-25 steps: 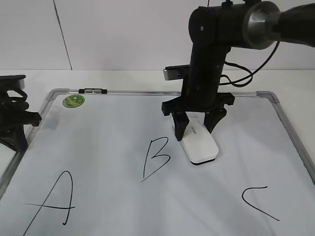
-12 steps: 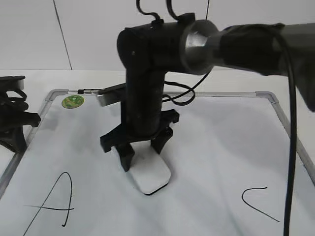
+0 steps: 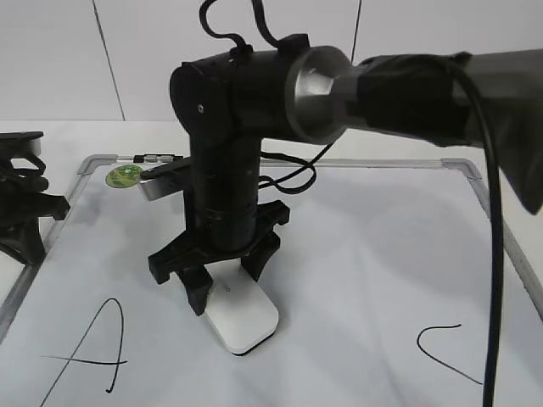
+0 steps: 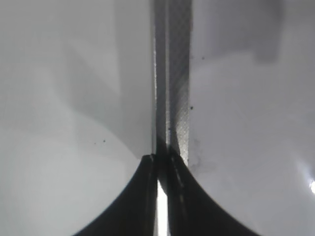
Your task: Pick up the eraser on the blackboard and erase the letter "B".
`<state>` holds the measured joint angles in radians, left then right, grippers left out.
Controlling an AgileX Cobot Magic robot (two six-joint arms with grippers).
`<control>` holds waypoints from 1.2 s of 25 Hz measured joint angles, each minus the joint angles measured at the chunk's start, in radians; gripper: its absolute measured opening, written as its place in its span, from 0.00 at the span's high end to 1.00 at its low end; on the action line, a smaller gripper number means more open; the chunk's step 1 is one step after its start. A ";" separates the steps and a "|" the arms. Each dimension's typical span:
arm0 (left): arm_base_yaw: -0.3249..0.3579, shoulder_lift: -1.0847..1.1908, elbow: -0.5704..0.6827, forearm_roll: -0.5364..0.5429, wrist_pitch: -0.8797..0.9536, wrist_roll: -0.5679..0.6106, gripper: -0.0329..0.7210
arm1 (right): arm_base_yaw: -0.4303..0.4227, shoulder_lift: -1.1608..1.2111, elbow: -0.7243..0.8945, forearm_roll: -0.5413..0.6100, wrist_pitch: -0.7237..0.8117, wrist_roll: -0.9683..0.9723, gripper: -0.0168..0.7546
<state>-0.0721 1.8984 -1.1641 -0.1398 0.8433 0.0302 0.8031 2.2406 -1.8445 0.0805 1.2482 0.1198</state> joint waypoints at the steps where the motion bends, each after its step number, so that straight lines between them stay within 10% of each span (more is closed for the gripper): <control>1: 0.000 0.000 0.000 0.000 0.000 0.000 0.94 | -0.013 0.000 0.000 0.000 0.000 0.000 0.29; 17: 0.000 0.000 0.000 -0.010 -0.005 0.002 0.94 | -0.390 0.000 -0.004 -0.028 0.000 0.040 0.29; 30: 0.000 0.000 0.000 -0.008 -0.002 0.002 0.94 | -0.113 0.000 -0.004 -0.044 -0.021 0.003 0.29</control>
<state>-0.0721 1.8984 -1.1641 -0.1483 0.8417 0.0320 0.6903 2.2406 -1.8484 0.0363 1.2271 0.1227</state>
